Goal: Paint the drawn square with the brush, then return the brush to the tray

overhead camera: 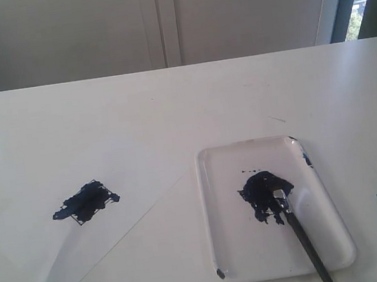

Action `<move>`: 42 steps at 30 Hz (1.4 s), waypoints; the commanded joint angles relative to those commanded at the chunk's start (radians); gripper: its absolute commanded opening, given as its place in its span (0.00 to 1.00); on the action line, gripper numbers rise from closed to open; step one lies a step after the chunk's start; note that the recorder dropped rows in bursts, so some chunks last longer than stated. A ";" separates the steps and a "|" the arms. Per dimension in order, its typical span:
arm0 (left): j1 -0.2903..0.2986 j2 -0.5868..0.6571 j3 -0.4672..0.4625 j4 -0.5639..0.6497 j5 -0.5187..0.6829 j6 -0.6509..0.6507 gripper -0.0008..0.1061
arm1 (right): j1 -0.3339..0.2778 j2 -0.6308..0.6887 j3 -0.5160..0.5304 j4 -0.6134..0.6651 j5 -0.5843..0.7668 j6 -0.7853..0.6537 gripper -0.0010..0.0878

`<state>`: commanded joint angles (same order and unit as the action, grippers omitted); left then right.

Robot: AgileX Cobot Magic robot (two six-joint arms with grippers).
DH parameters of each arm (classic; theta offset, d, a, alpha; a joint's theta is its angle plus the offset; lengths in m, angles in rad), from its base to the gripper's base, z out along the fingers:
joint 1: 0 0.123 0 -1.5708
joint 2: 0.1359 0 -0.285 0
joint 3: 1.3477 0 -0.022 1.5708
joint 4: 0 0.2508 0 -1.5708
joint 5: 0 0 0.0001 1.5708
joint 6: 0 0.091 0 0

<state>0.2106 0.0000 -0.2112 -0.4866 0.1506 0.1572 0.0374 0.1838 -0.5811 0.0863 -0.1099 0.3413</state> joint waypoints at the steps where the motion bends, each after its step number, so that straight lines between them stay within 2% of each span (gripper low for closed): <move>1: 0.000 0.000 0.010 0.000 -0.007 0.000 0.01 | -0.008 -0.023 0.000 0.000 0.000 0.000 0.33; 10: -0.002 0.000 0.046 0.000 0.006 0.000 0.01 | -0.021 -0.183 0.000 0.000 -0.004 0.000 0.33; 21: -0.002 0.000 0.046 0.000 0.006 0.000 0.01 | -0.021 -0.184 0.000 0.000 0.009 0.000 0.33; 24: -0.002 0.000 0.046 0.000 0.006 0.000 0.01 | -0.021 -0.184 0.000 -0.009 0.110 0.000 0.33; 29: -0.002 0.000 0.046 0.000 0.006 0.000 0.01 | -0.021 -0.184 0.047 -0.192 0.401 0.000 0.33; 32: -0.002 0.000 0.048 0.000 0.006 0.000 0.01 | -0.021 -0.184 0.111 -0.232 0.386 0.000 0.33; 35: -0.002 0.000 0.048 0.003 0.008 0.000 0.01 | -0.021 -0.184 0.162 -0.354 0.345 0.000 0.33; 37: -0.002 0.000 0.048 0.083 0.013 0.000 0.01 | -0.021 -0.184 0.190 -0.424 0.348 0.000 0.33; 40: -0.002 0.000 0.048 0.230 0.041 0.005 0.01 | -0.021 -0.184 0.238 -0.440 0.348 0.000 0.33; 42: -0.002 0.000 0.058 0.248 0.059 0.030 0.01 | -0.021 -0.184 0.292 -0.440 0.348 0.000 0.33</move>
<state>0.2088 0.0000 -0.1527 -0.2386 0.2093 0.1876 0.0159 0.0000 -0.2891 -0.3534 0.2385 0.3413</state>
